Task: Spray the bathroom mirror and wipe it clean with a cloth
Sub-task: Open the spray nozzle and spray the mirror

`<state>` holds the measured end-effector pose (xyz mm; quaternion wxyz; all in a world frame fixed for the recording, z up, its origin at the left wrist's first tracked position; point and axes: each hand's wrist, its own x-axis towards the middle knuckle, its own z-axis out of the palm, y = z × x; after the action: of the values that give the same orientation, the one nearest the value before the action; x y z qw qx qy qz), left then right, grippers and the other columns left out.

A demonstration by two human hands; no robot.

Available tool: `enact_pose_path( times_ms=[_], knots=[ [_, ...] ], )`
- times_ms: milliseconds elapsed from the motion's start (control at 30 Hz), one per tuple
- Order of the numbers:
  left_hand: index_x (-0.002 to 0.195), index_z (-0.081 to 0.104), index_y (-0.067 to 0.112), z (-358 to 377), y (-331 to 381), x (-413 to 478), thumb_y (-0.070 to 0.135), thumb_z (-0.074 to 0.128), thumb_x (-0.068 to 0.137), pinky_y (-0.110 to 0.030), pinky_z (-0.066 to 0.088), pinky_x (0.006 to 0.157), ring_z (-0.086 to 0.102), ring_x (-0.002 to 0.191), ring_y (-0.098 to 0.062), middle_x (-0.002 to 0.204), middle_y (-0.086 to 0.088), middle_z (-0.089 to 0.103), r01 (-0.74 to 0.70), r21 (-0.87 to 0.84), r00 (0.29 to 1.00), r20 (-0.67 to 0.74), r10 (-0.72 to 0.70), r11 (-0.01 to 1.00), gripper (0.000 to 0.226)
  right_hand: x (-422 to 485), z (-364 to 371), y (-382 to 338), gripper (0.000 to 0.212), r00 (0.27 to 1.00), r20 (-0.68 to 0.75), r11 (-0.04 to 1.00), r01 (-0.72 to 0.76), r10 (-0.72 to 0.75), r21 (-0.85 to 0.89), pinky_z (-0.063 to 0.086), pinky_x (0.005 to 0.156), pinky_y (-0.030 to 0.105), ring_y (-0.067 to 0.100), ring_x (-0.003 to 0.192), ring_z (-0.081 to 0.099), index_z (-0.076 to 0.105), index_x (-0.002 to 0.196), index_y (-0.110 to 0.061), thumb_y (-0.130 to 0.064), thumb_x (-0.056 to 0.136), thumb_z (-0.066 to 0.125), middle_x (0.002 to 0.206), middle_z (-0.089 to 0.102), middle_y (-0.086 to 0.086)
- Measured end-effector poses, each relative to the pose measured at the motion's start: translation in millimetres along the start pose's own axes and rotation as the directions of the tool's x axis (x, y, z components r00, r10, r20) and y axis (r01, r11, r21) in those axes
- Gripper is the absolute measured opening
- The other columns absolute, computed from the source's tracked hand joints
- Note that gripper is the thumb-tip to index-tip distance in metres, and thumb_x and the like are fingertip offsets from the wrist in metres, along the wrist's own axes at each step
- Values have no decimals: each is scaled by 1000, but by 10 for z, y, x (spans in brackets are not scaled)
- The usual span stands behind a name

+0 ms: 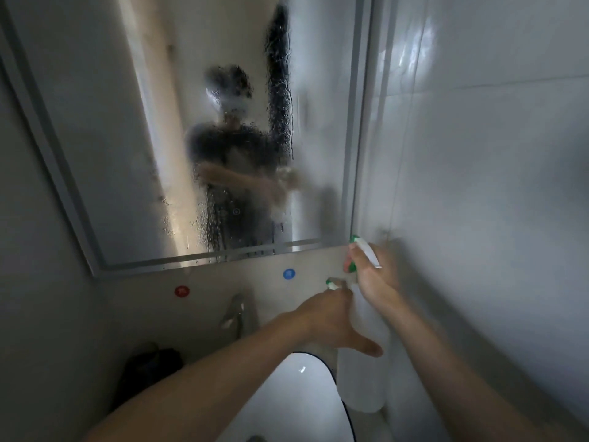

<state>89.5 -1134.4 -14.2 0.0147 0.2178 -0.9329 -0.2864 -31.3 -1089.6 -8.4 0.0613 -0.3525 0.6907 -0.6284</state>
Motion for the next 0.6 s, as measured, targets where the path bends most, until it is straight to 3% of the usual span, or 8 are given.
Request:
enact_pose_path(
  times_ms=[167,233,300,433,533,600],
  knots=[
    [135,52,29,381,-15,94,64,88,60,-42,59,89,68,106,-22,124,5,68,51,14,999,-13,-51,999,90,-205,-199,221,24,996,21,996,-85,85,17,40,51,7,-9,55,60,62,84,-13,-28,101,57,70,62,-6],
    [136,50,31,519,-37,141,66,86,60,-42,57,91,68,108,-23,123,5,69,57,34,998,-33,-56,998,91,-278,-293,315,18,993,60,993,-98,102,-72,46,63,22,1,68,63,60,88,-21,-36,98,60,77,63,-7],
    [139,46,33,641,-64,193,67,86,61,-44,57,91,67,109,-25,124,4,69,59,65,998,-31,-57,996,94,-340,-401,421,13,988,91,981,-106,122,-160,46,67,33,12,75,63,60,91,-24,-37,92,65,83,64,-6],
    [140,41,38,808,-174,283,67,85,59,-40,58,83,68,104,-24,119,8,69,78,140,997,-27,-75,987,96,-567,-553,653,12,983,122,959,-104,141,-264,43,57,30,14,64,60,60,80,-26,-32,90,65,68,63,-6],
    [139,41,34,992,-253,293,68,83,60,-35,50,73,66,101,-24,117,7,68,69,251,997,-39,-61,965,95,-749,-577,825,20,990,67,940,-99,128,-328,40,53,26,7,61,59,57,72,-28,-33,89,67,65,62,-8],
    [138,42,30,1140,-294,306,64,84,63,-37,52,77,66,104,-24,120,6,68,71,242,997,-15,-69,968,92,-824,-564,928,23,989,45,931,-120,144,-344,38,54,25,4,63,60,57,70,-29,-34,90,68,66,63,-10]
  ],
)
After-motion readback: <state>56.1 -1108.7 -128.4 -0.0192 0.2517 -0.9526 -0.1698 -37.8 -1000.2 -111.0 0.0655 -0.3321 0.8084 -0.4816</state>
